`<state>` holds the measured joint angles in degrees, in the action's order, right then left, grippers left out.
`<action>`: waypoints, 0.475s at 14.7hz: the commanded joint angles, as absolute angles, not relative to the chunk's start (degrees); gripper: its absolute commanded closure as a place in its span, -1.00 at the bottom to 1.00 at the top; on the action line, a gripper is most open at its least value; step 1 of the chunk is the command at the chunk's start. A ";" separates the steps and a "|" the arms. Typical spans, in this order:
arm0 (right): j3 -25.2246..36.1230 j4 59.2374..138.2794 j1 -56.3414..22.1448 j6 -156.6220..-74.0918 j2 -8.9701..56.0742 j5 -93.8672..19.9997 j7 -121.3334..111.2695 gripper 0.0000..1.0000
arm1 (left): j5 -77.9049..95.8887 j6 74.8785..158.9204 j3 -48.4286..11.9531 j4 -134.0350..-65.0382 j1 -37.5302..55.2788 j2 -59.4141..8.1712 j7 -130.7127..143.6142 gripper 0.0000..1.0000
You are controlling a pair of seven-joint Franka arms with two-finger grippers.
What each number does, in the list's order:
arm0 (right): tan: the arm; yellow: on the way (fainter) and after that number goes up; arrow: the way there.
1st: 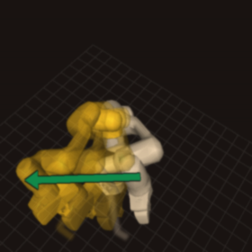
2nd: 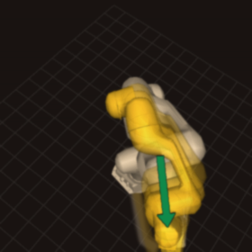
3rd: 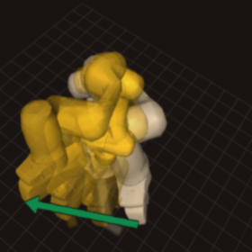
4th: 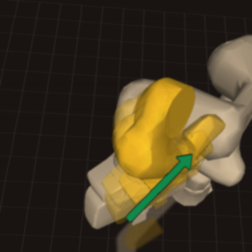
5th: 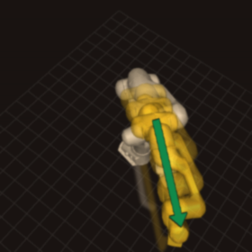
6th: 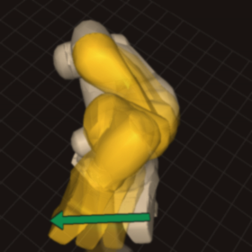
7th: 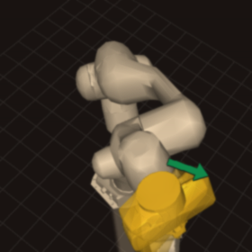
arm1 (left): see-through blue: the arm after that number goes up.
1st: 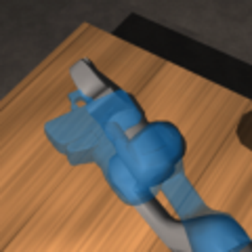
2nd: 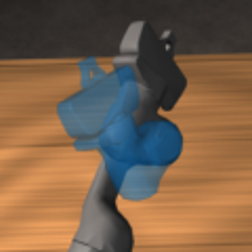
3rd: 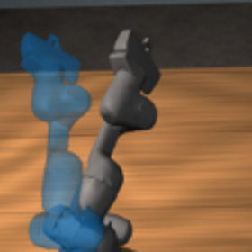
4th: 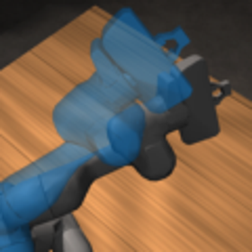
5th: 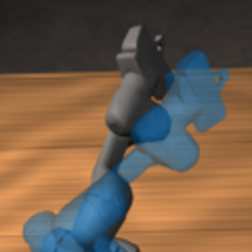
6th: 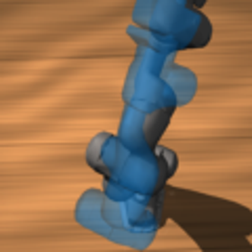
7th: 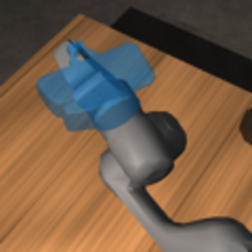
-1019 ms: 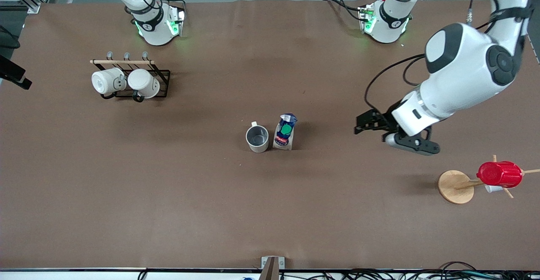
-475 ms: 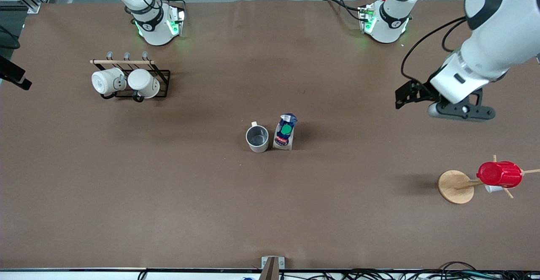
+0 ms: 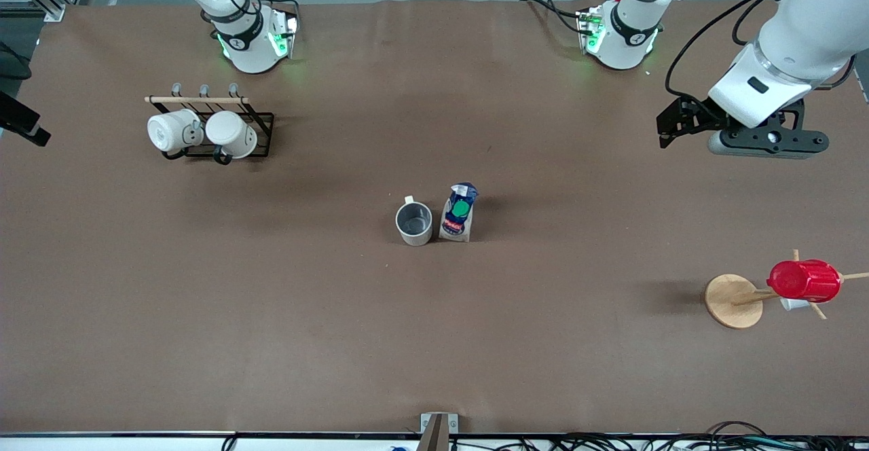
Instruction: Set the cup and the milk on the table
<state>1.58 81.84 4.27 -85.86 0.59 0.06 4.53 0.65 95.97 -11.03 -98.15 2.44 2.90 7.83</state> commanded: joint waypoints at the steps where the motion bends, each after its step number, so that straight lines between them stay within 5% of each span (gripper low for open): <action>1: 1.58 82.70 4.48 -86.48 0.18 -0.62 5.36 -1.00 | -0.44 95.01 -9.41 -96.61 3.69 3.43 8.08 -1.00; 7: 1.58 82.71 4.22 -86.31 0.35 -0.35 5.36 -1.00 | 2.45 93.79 -2.29 -88.69 7.91 1.50 8.52 -1.00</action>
<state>1.61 82.20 4.27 -85.87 0.65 0.06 4.54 1.06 95.84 -3.54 -92.65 6.46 2.84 7.83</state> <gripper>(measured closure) 0.000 0.000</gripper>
